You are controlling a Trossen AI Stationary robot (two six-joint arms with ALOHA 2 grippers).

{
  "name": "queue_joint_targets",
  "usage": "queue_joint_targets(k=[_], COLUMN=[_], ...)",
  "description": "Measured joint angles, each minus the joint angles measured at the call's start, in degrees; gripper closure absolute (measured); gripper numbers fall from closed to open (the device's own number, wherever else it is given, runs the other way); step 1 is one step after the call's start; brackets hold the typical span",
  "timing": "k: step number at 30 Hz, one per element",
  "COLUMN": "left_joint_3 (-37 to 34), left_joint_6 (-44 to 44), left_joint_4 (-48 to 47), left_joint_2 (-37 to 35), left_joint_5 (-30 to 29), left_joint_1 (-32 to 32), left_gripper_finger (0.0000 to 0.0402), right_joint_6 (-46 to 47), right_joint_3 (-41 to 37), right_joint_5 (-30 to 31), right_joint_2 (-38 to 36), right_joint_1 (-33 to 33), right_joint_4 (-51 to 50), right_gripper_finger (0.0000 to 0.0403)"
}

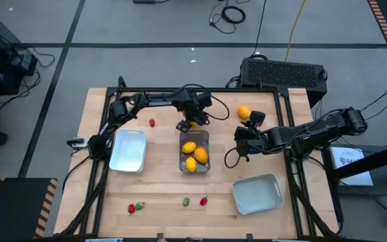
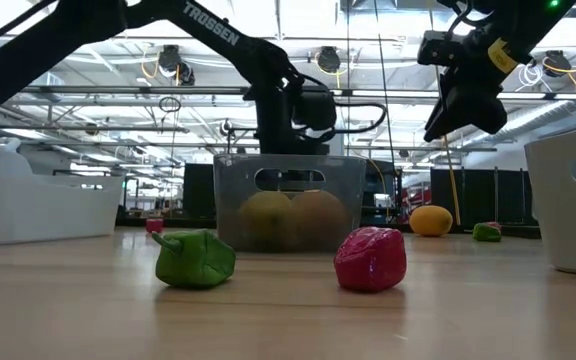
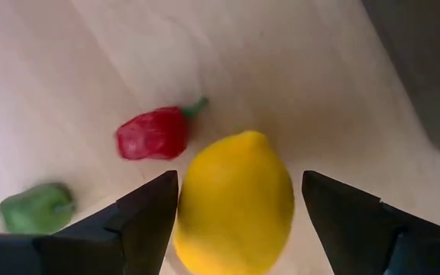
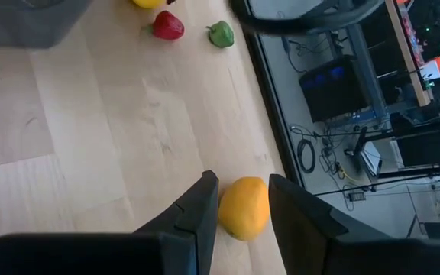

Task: Sort produce into baskets
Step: Put the lemon into the black bin

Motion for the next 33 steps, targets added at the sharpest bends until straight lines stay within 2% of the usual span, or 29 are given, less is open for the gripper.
queue_joint_targets(k=[4,14,24,27,29,33], left_joint_3=[0.0,0.0,0.3,0.7,0.8,0.8], left_joint_6=[-1.1,-1.5,-3.4,-6.0,-7.9,-12.6], left_joint_4=[-0.4,-1.2,-1.4,-1.3,-1.3,-1.1], left_joint_2=[0.7,0.9,-5.8,-9.4,-12.2,-15.4], left_joint_5=[0.0,-2.6,-2.1,2.1,7.2,25.0], left_joint_1=[0.0,0.0,-0.5,-0.6,-0.6,-1.0], left_gripper_finger=[0.0128,0.0198,0.0199,0.0199,0.0199,0.0199], right_joint_6=[0.0,0.0,0.0,0.0,0.0,0.0], right_joint_3=[0.0,0.0,0.0,0.0,0.0,0.0], right_joint_5=[0.0,0.0,0.0,0.0,0.0,0.0], right_joint_2=[0.0,0.0,0.0,0.0,0.0,0.0], right_joint_1=[0.0,0.0,0.0,0.0,0.0,0.0], right_joint_4=[0.1,0.1,0.1,0.1,0.1,0.1], right_gripper_finger=[0.0294,0.0294,0.0294,0.0294,0.0294,0.0294])
